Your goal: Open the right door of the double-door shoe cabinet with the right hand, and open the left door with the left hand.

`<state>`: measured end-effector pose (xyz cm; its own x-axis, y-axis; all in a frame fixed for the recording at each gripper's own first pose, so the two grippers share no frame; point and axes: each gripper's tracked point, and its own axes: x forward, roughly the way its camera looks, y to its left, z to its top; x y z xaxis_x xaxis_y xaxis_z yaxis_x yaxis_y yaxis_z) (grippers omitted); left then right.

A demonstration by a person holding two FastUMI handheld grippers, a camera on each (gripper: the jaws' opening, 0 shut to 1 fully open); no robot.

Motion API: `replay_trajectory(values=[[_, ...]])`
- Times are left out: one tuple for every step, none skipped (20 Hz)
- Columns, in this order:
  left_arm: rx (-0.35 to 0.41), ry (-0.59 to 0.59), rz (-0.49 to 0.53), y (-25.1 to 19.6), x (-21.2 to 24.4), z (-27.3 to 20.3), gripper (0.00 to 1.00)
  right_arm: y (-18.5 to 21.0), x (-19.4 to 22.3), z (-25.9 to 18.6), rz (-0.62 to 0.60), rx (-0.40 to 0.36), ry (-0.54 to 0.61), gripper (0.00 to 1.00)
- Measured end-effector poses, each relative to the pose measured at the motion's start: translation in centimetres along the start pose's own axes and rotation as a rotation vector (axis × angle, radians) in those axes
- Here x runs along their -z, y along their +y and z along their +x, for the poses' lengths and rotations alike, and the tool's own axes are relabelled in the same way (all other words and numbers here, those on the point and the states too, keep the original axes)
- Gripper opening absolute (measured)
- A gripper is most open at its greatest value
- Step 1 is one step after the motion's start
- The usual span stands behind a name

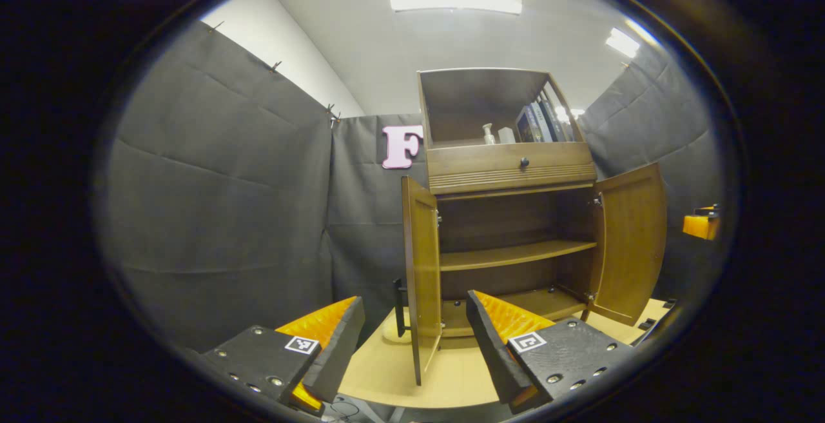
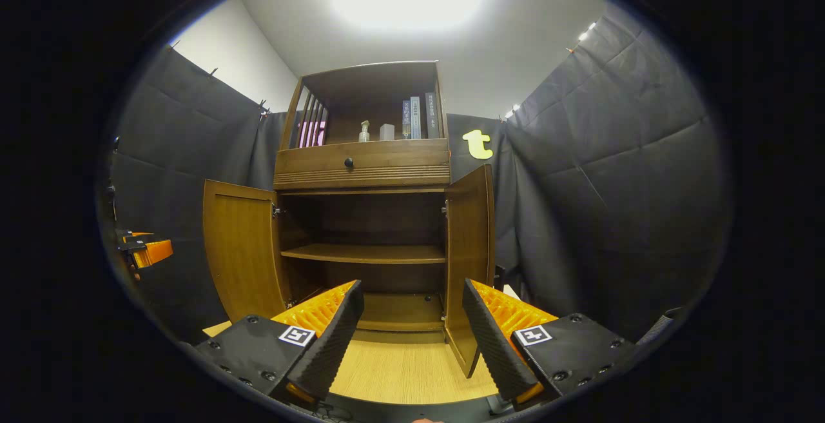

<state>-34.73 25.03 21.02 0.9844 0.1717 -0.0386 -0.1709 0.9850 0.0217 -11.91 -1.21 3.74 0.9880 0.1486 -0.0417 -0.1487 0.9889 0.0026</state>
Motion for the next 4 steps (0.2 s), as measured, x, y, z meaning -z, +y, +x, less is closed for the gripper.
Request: replay_trajectory(values=[[-0.001,-0.004,0.002,0.05,-0.07,-0.11,0.92,0.05,0.06,0.03,0.0,0.0,0.0,0.94],[-0.003,-0.007,0.003,0.16,-0.15,-0.03,0.92,0.09,0.03,0.09,0.001,0.0,0.001,0.94],[-0.003,-0.007,0.006,0.2,-0.14,0.12,0.92,0.09,0.0,0.15,0.001,0.0,0.0,0.94],[-0.005,-0.009,0.008,0.25,-0.17,0.2,0.91,0.11,-0.02,0.21,0.001,0.001,-0.001,0.96]])
